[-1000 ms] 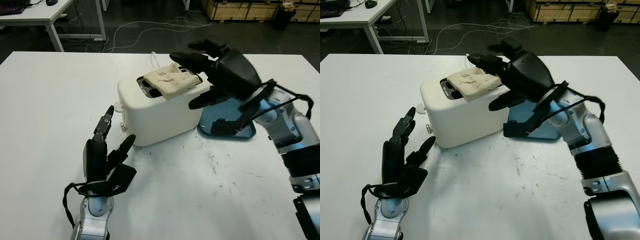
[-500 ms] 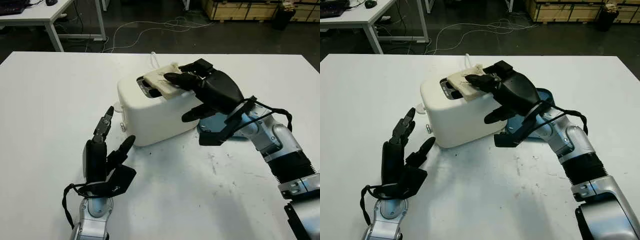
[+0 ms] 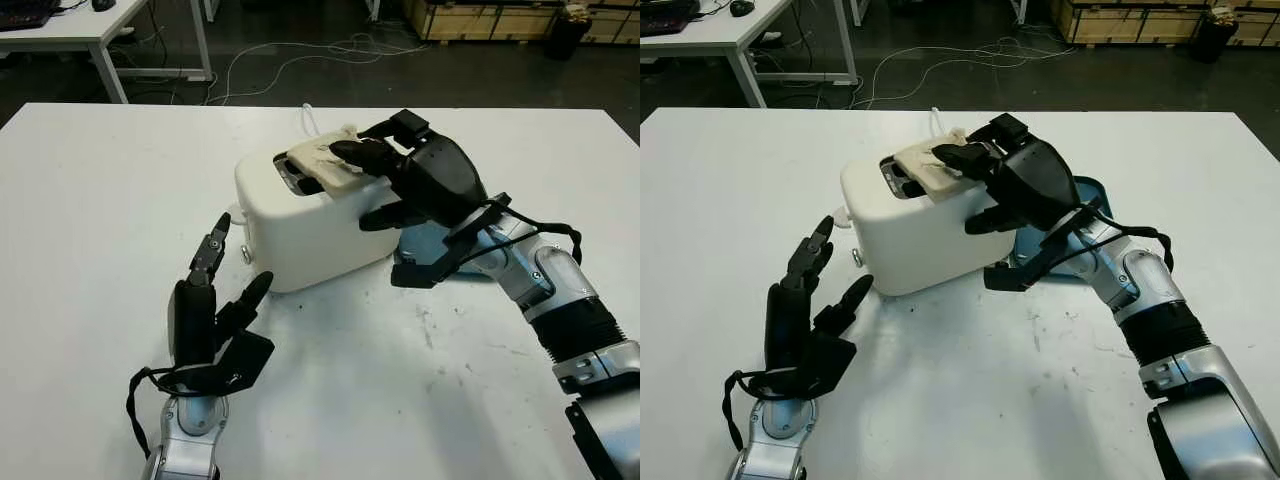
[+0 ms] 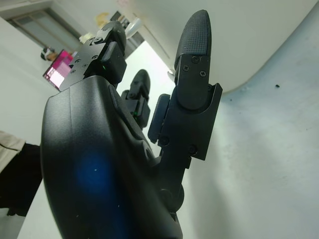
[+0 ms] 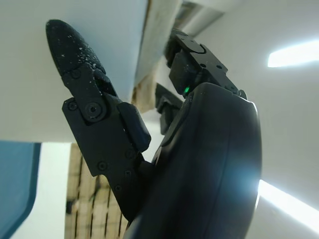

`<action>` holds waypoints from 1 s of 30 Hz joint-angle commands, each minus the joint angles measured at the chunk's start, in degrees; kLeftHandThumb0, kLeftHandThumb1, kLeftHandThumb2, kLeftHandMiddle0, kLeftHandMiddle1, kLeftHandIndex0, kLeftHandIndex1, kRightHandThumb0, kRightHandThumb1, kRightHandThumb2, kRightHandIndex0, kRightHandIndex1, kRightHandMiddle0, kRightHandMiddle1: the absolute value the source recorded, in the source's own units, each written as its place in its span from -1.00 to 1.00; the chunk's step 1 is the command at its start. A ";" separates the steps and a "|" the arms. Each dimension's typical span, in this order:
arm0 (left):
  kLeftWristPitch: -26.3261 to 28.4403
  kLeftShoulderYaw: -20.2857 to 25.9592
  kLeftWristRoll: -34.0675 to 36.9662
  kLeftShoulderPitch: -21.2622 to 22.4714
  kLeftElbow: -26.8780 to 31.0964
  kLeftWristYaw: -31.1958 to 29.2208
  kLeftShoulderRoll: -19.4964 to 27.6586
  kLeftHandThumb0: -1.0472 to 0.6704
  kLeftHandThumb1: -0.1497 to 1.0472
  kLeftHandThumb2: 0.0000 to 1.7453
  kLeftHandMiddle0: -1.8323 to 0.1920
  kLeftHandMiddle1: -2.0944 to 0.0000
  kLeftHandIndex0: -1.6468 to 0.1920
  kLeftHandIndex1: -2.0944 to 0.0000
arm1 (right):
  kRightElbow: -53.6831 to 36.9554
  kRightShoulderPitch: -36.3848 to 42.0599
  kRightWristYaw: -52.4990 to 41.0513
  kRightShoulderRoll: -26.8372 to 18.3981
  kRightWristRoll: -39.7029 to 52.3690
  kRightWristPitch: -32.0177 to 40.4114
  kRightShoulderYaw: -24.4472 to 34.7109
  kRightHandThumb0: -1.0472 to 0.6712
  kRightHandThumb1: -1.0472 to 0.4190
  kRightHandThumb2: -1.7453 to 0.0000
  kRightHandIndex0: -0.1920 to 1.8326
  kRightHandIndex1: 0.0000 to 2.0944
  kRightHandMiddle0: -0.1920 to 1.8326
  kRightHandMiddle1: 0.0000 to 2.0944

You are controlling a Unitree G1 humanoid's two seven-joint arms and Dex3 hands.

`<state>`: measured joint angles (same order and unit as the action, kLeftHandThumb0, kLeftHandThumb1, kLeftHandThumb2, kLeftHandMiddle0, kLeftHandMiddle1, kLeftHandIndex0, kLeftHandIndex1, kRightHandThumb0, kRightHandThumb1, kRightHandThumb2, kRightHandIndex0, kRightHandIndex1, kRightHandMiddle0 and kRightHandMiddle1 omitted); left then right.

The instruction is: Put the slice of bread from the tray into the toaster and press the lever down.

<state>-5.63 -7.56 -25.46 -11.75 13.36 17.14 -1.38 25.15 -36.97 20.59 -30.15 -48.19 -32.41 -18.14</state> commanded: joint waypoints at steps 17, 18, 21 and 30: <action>0.49 -0.05 0.00 -0.15 0.46 0.12 -0.54 -0.56 0.79 -0.73 0.40 0.89 0.41 1.00 | 3.40 -3.99 8.47 -1.22 -2.74 -4.19 -1.89 -0.42 -0.82 0.99 0.11 0.32 0.12 -0.27; 0.62 -0.04 0.06 -0.19 0.56 -0.01 -0.56 -0.56 0.79 -0.73 0.40 0.89 0.41 1.00 | 3.42 -4.06 8.59 -1.32 -2.74 -4.48 -1.93 -0.42 -0.82 0.99 0.10 0.35 0.12 -0.28; 0.97 -0.05 0.05 -0.24 0.81 -0.20 -0.54 -0.56 0.79 -0.73 0.40 0.89 0.42 1.00 | 3.39 -4.16 8.80 -1.53 -2.76 -4.98 -1.93 -0.41 -0.83 0.98 0.08 0.37 0.13 -0.30; 0.32 0.05 0.02 0.11 0.47 0.15 -0.33 -0.55 0.79 -0.74 0.40 0.89 0.41 1.00 | 2.06 -6.73 27.17 -4.25 -19.08 0.64 -6.03 -0.49 -0.83 0.74 0.26 0.65 0.01 0.53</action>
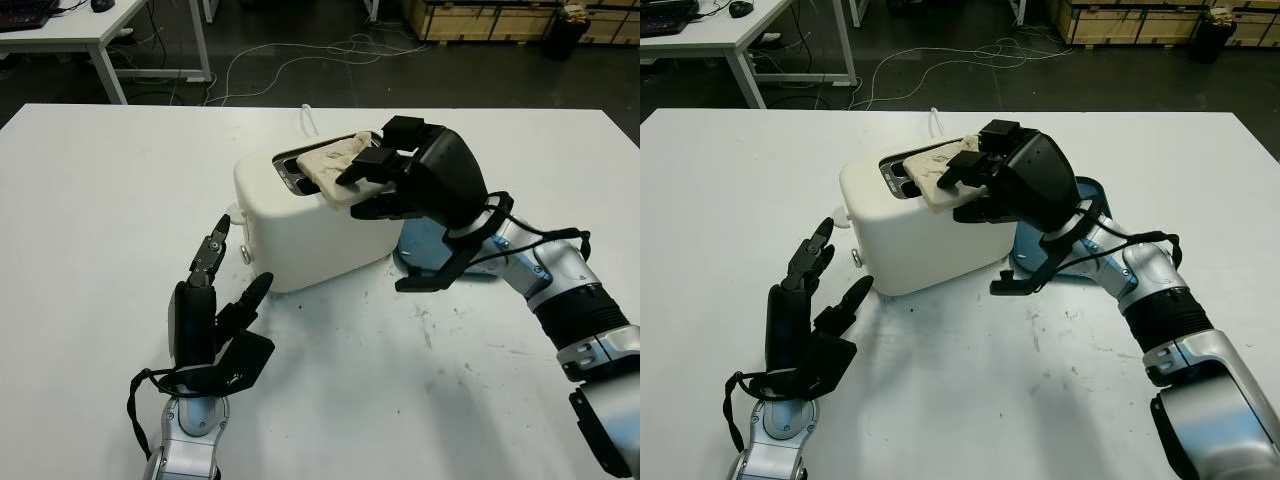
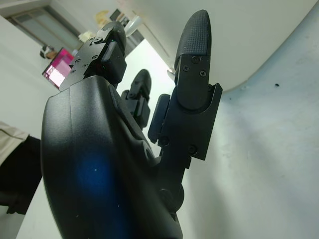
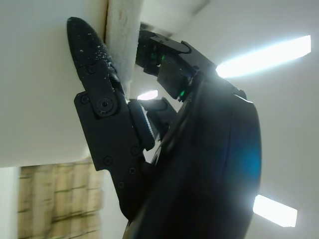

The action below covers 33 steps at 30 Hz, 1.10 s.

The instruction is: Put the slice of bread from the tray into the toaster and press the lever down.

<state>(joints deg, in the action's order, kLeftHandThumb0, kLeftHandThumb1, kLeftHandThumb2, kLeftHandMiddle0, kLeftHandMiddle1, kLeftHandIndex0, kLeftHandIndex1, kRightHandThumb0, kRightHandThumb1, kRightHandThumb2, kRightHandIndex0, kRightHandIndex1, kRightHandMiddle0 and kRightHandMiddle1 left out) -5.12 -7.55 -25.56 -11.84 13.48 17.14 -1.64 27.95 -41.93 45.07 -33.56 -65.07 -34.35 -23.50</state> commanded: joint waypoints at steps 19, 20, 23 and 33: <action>-0.66 0.37 1.20 0.97 -0.19 -0.59 0.76 -0.55 0.79 -0.74 0.43 0.86 0.42 1.00 | -6.05 -3.65 6.13 -6.30 -1.59 0.60 -0.40 -0.39 -0.83 0.52 0.34 0.67 0.08 0.66; -0.45 0.36 1.21 0.95 -0.05 -0.66 0.79 -0.55 0.79 -0.74 0.43 0.86 0.42 1.00 | -5.67 -3.80 5.38 -6.15 -0.37 -0.11 -0.16 -0.39 -0.83 0.53 0.33 0.67 0.08 0.67; -0.55 0.38 1.23 0.87 0.07 -0.66 0.90 -0.55 0.79 -0.74 0.43 0.86 0.42 1.00 | -3.81 -4.48 -6.71 -5.18 13.67 -5.33 2.02 -0.36 -0.83 0.57 0.34 0.67 0.07 0.67; -0.13 0.08 0.63 0.17 0.64 -0.47 0.61 -0.55 0.79 -0.75 0.43 0.84 0.41 1.00 | -5.39 -15.04 -54.04 -3.65 53.42 3.14 10.21 -0.10 -0.83 0.77 0.30 0.67 0.05 0.67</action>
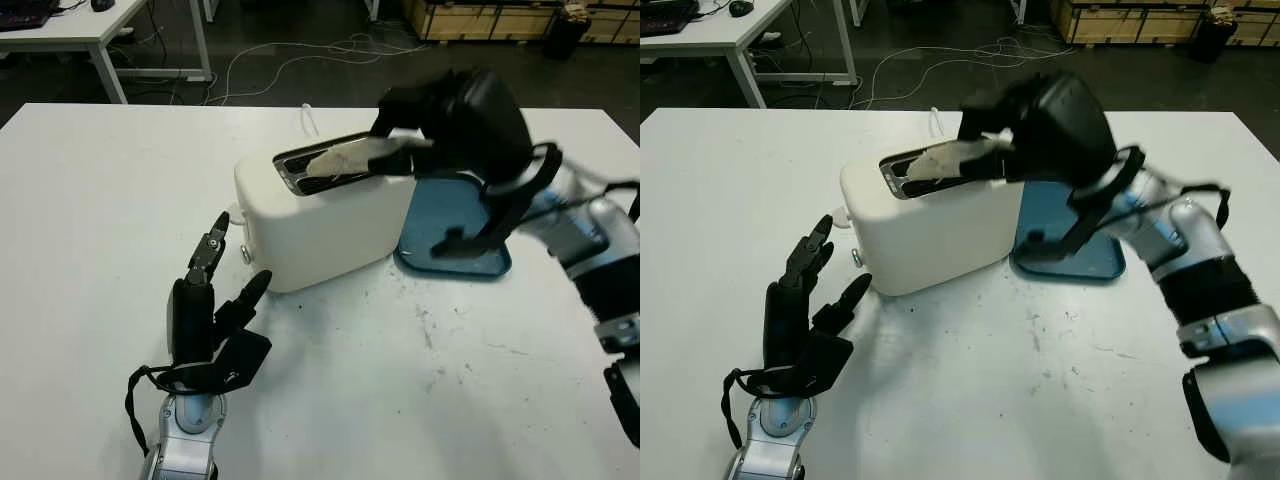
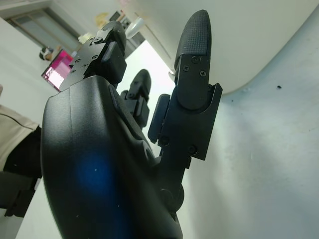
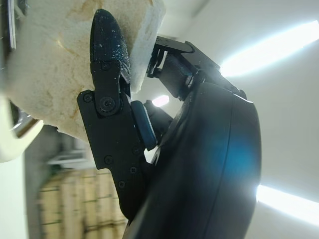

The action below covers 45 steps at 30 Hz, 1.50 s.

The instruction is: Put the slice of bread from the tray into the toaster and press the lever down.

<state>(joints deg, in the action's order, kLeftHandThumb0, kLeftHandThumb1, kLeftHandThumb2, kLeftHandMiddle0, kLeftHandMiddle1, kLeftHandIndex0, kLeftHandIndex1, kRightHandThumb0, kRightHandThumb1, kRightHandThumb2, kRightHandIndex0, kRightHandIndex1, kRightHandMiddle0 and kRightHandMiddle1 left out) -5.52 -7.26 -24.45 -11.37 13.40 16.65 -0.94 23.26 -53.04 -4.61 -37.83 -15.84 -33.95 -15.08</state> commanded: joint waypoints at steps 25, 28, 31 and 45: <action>0.14 -1.34 -0.60 -2.09 1.05 1.25 -1.17 -0.57 0.79 -0.73 0.45 0.80 0.41 1.00 | 36.58 -32.80 -34.63 11.46 2.03 13.80 1.64 -0.34 -0.83 0.61 0.30 0.67 0.12 0.67; 0.42 -1.51 -0.77 -2.35 1.24 1.35 -1.45 -0.57 0.79 -0.74 0.45 0.79 0.41 1.00 | 37.32 -32.33 -37.18 11.59 2.52 11.73 1.91 -0.30 -0.83 0.59 0.28 0.67 0.10 0.67; 0.22 -1.61 -1.24 -2.29 0.98 1.57 -1.35 -0.56 0.79 -0.73 0.45 0.79 0.42 1.00 | 37.43 -31.33 -36.78 11.68 1.48 8.42 1.38 -0.30 -0.83 0.57 0.28 0.67 0.09 0.67; -0.26 -1.48 -1.10 -0.64 -0.55 1.78 -0.85 -0.57 0.79 -0.71 0.47 0.76 0.42 1.00 | 43.09 -27.67 -35.34 13.94 -0.22 0.28 0.87 -0.29 -0.83 0.55 0.30 0.67 0.07 0.67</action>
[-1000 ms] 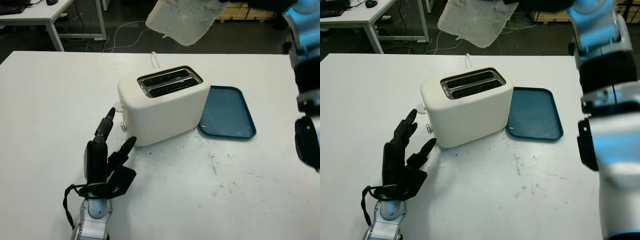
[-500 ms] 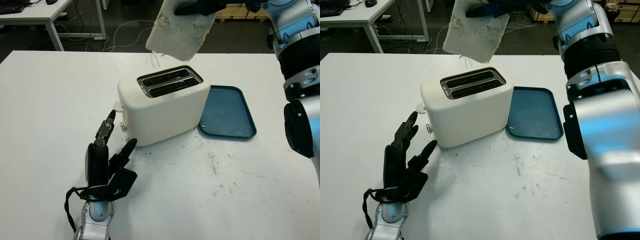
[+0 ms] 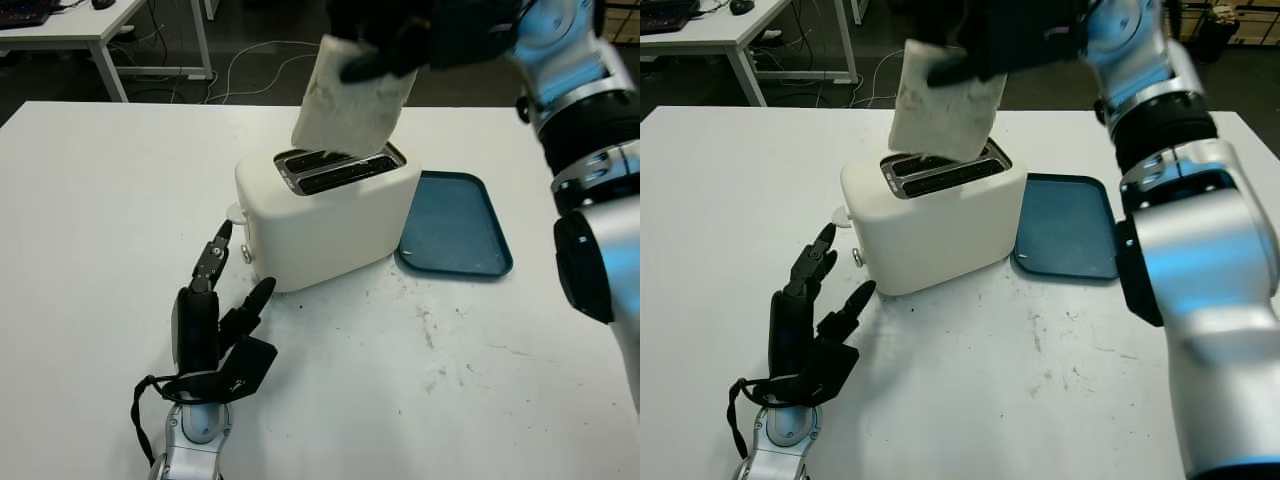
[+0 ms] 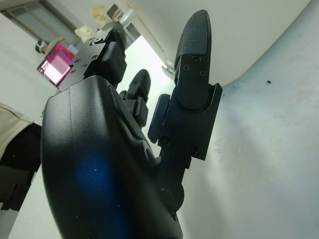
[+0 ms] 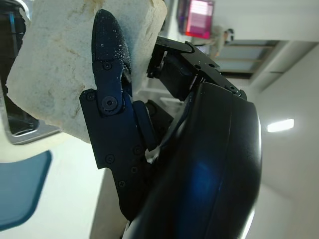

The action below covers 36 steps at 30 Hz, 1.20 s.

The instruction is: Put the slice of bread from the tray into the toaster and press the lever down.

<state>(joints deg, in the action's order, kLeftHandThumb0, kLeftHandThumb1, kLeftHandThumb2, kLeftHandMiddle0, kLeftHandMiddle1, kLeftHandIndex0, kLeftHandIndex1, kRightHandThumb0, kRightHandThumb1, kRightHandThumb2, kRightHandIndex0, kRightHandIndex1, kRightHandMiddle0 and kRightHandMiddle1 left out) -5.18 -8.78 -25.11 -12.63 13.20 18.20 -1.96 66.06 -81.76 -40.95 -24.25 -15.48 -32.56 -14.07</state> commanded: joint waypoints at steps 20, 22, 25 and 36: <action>-0.92 0.36 -0.76 1.63 -1.45 0.91 0.02 -0.57 0.79 -0.73 0.51 0.71 0.41 1.00 | 0.63 4.51 11.76 0.38 -7.86 -8.75 -3.61 -0.24 -0.83 0.60 0.25 0.67 0.02 0.67; -0.98 0.33 -0.72 1.53 -1.45 1.01 -0.02 -0.57 0.79 -0.73 0.51 0.70 0.41 1.00 | 0.74 4.62 14.16 0.13 -8.91 -10.38 -4.17 -0.23 -0.83 0.62 0.24 0.67 0.02 0.67; -1.21 0.14 -1.01 1.35 -1.52 1.49 -0.05 -0.56 0.79 -0.73 0.51 0.69 0.41 1.00 | 1.19 4.38 16.03 0.24 -8.83 -12.18 -3.83 -0.21 -0.83 0.63 0.24 0.67 0.00 0.67; -0.22 -0.53 -1.41 0.23 -0.36 1.83 -0.36 -0.56 0.79 -0.71 0.52 0.68 0.42 1.00 | 2.27 4.11 15.71 -0.13 -9.06 -14.32 -4.49 -0.24 -0.83 0.64 0.26 0.67 0.03 0.67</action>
<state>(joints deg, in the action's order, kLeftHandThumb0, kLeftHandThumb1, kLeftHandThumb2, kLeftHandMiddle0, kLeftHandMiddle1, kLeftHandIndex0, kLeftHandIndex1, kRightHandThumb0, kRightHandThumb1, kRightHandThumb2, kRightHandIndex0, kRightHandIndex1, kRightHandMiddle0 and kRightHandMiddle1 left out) -5.50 -9.11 -26.18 -11.96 12.11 19.89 -1.96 67.77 -77.96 -24.59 -23.67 -24.00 -46.21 -18.28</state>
